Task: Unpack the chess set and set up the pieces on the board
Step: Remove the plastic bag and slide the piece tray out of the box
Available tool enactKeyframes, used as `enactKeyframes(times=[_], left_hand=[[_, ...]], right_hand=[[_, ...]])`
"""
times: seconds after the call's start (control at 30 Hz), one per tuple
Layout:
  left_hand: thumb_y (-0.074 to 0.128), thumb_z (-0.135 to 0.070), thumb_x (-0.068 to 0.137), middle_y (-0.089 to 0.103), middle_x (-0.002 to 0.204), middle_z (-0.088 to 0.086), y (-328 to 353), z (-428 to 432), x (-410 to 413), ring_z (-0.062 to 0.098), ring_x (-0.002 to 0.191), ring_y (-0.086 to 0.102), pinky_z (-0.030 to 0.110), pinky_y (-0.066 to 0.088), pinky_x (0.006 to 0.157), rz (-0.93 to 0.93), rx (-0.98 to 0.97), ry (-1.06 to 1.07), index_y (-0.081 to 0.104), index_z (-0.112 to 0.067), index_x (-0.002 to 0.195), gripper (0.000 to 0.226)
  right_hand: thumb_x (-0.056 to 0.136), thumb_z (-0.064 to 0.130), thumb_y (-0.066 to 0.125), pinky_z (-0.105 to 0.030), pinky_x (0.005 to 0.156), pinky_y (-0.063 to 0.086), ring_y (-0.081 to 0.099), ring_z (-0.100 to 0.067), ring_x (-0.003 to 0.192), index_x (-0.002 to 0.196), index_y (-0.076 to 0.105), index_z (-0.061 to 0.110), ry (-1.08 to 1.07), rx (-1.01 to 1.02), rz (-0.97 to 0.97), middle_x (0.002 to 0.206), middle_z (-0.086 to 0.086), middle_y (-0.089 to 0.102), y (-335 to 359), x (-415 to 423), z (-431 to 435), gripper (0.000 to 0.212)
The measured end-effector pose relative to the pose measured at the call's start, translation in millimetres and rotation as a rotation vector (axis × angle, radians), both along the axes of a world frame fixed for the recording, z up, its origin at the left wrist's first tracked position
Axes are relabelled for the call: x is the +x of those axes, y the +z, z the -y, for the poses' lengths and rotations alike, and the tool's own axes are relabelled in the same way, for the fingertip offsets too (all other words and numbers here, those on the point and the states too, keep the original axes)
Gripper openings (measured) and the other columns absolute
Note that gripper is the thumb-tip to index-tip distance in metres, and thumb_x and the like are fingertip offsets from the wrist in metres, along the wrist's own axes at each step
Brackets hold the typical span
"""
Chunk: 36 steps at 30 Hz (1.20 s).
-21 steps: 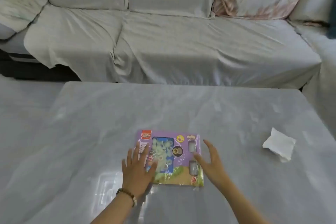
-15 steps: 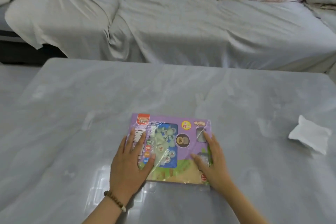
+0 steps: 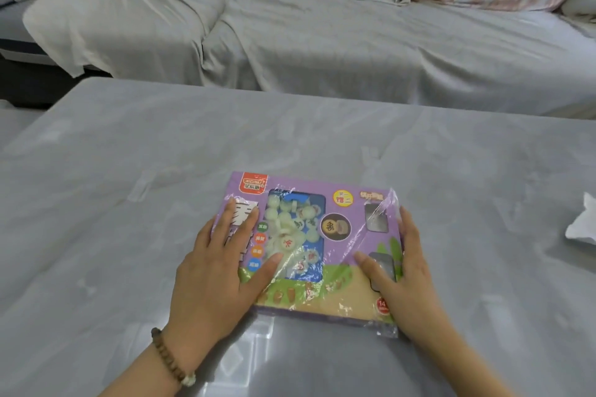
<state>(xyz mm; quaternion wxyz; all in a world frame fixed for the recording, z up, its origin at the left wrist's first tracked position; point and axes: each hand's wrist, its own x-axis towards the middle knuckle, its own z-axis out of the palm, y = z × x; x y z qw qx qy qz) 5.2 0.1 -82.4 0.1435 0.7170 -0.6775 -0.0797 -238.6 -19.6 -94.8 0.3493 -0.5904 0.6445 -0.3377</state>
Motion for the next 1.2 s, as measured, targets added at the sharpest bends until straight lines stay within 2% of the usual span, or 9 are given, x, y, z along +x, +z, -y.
enactKeyframes(times=[0.17, 0.27, 0.33, 0.4, 0.53, 0.63, 0.73, 1.0, 1.2], left_hand=[[-0.009, -0.082, 0.062, 0.006, 0.156, -0.01, 2, -1, 0, 0.015, 0.139, 0.018, 0.033, 0.041, 0.098, 0.038, 0.029, 0.0, 0.01, -0.038, 0.147, 0.097], [-0.005, -0.082, 0.068, 0.004, 0.156, -0.009, 5, -2, 0, 0.017, 0.139, 0.018, 0.032, 0.042, 0.096, 0.039, 0.047, -0.001, 0.009, -0.037, 0.147, 0.092], [0.007, -0.078, 0.078, 0.006, 0.156, -0.01, 11, -7, -1, 0.017, 0.139, 0.018, 0.034, 0.041, 0.098, -0.011, 0.068, -0.001, 0.011, -0.038, 0.146, 0.079], [0.018, -0.067, 0.084, 0.008, 0.155, -0.011, 17, -14, 0, 0.016, 0.139, 0.02, 0.038, 0.037, 0.102, -0.155, 0.092, 0.002, 0.015, -0.037, 0.146, 0.068], [0.037, -0.066, 0.084, 0.022, 0.153, -0.004, 22, -31, 1, 0.017, 0.138, 0.028, 0.039, 0.03, 0.109, -0.721, 0.099, 0.17, 0.022, -0.025, 0.146, 0.076], [0.05, -0.041, 0.092, 0.051, 0.133, 0.007, 35, -42, -1, 0.022, 0.113, 0.057, 0.029, 0.045, 0.087, -1.067, 0.255, 0.321, 0.045, -0.006, 0.133, 0.054], [0.05, -0.04, 0.092, 0.071, 0.099, 0.01, 39, -50, -1, 0.014, 0.073, 0.068, 0.024, 0.051, 0.062, -1.198, 0.374, 0.266, 0.065, -0.009, 0.102, 0.036], [0.056, -0.028, 0.091, 0.066, 0.112, 0.01, 30, -68, -4, 0.021, 0.087, 0.066, 0.03, 0.055, 0.067, -1.326, 0.354, 0.242, 0.052, -0.013, 0.124, 0.036], [0.062, -0.031, 0.087, 0.071, 0.077, 0.012, 31, -77, -15, 0.021, 0.058, 0.068, 0.03, 0.056, 0.05, -1.464, 0.298, 0.457, 0.066, -0.008, 0.092, 0.024]], right_hand=[[0.067, 0.077, 0.051, -0.035, 0.118, 0.006, -0.001, -0.007, 0.144, 0.147, 0.022, 0.026, -0.042, 0.095, -0.115, 0.156, 0.009, 0.014, 1, -1, 3, 0.1], [0.071, 0.067, 0.061, -0.044, 0.114, 0.025, 0.028, -0.018, 0.139, 0.132, 0.045, 0.035, -0.039, 0.124, 0.126, 0.142, 0.009, 0.042, 10, 0, 0, 0.07], [0.08, 0.051, 0.064, -0.047, 0.1, 0.044, 0.057, -0.017, 0.117, 0.123, 0.053, 0.036, -0.023, 0.129, 0.395, 0.123, 0.008, 0.062, 24, 0, -9, 0.047], [0.086, 0.039, 0.062, -0.047, 0.091, 0.051, 0.066, -0.018, 0.101, 0.128, 0.05, 0.03, -0.053, 0.139, 0.545, 0.117, 0.004, 0.066, 36, -4, -16, 0.045], [0.077, 0.05, 0.068, -0.052, 0.091, 0.05, 0.066, -0.022, 0.102, 0.131, 0.046, 0.027, -0.167, 0.196, 0.548, 0.123, 0.0, 0.062, 46, -13, -36, 0.063], [0.08, 0.05, 0.065, -0.054, 0.087, 0.052, 0.068, -0.031, 0.095, 0.119, 0.059, 0.015, -0.231, 0.349, 0.618, 0.109, -0.012, 0.069, 52, -27, -62, 0.053], [0.086, 0.049, 0.056, -0.046, 0.08, 0.056, 0.068, -0.031, 0.091, 0.106, 0.068, 0.014, -0.209, 0.459, 0.769, 0.103, -0.012, 0.071, 59, -41, -80, 0.042], [0.085, 0.036, 0.059, -0.042, 0.07, 0.058, 0.071, -0.029, 0.079, 0.11, 0.063, 0.01, -0.164, 0.563, 0.921, 0.103, -0.015, 0.07, 64, -56, -108, 0.036], [0.089, 0.051, 0.049, -0.042, 0.065, 0.058, 0.07, -0.031, 0.083, 0.104, 0.068, 0.014, -0.114, 0.56, 1.009, 0.104, -0.015, 0.07, 65, -51, -115, 0.045]])
